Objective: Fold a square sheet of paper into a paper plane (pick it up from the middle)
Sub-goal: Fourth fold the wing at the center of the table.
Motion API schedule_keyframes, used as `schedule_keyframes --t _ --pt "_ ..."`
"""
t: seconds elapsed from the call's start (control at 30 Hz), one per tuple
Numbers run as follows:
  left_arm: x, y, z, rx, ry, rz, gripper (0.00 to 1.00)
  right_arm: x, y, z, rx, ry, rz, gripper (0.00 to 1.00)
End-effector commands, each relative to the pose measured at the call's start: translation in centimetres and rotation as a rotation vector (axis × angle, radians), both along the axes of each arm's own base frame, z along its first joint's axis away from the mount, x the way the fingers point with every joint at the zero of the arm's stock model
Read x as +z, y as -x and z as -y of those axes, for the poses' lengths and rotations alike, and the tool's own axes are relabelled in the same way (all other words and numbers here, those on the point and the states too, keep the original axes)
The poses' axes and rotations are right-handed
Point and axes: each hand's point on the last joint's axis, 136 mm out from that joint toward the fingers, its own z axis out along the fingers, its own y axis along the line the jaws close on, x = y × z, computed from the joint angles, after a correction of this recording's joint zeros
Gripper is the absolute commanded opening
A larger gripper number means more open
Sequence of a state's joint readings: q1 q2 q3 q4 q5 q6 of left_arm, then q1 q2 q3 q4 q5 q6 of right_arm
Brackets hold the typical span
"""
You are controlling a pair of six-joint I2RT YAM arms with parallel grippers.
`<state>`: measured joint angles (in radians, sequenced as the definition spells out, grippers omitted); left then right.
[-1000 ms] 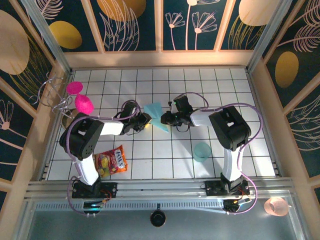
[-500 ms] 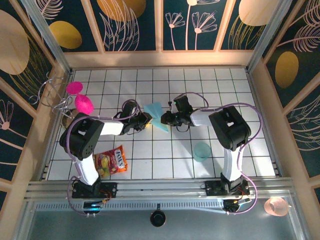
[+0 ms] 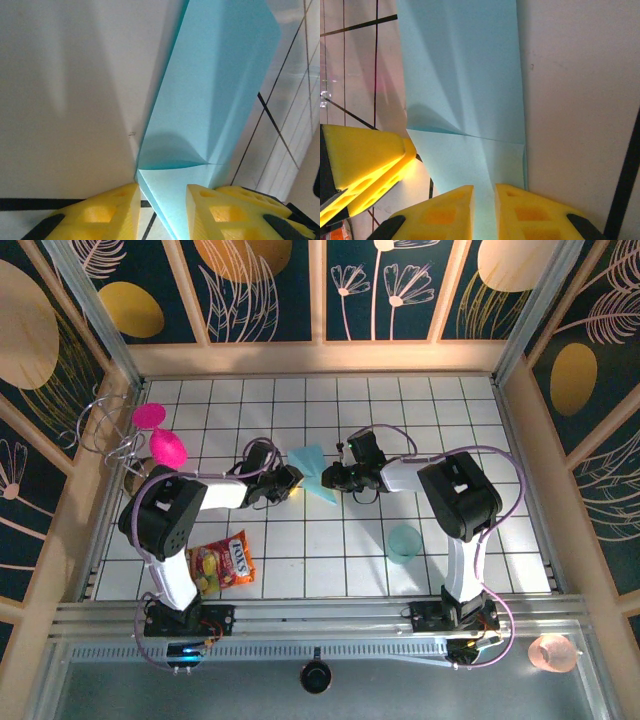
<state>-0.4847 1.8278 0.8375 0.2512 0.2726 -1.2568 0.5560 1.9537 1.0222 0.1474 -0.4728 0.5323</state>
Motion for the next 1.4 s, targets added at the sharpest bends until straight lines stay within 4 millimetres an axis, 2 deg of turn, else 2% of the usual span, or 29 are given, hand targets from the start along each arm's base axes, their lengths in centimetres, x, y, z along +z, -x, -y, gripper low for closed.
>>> schedule_keyframes --t 0.0,0.13,0.17,0.27,0.73,1.07,1.37 --pt "-0.3 0.3 -1.3 0.015 -0.078 -0.029 0.31 -2.4 1.0 0.6 -0.005 0.026 -0.071 0.19" --pt "-0.1 -0.2 -0.4 -0.005 -0.035 -0.017 0.31 -1.9 1.4 0.1 0.009 -0.017 -0.083 0.2" --pt "-0.1 -0.2 -0.2 -0.009 -0.029 -0.016 0.31 -1.9 0.6 1.0 -0.017 -0.024 -0.086 0.2" --pt "0.4 -0.6 0.3 -0.018 -0.009 -0.002 0.28 -1.6 0.7 1.0 -0.017 -0.048 -0.093 0.21" --pt "0.5 -1.3 1.1 -0.035 0.012 0.008 0.29 -1.6 0.7 1.2 -0.019 -0.073 -0.101 0.21" --pt "3.0 -2.3 2.7 -0.127 0.128 0.11 0.28 -0.8 0.2 1.3 -0.021 -0.09 -0.076 0.21" --pt "1.8 -2.2 2.4 -0.185 0.111 0.1 0.27 -0.4 -0.2 1.2 -0.017 -0.105 -0.061 0.21"
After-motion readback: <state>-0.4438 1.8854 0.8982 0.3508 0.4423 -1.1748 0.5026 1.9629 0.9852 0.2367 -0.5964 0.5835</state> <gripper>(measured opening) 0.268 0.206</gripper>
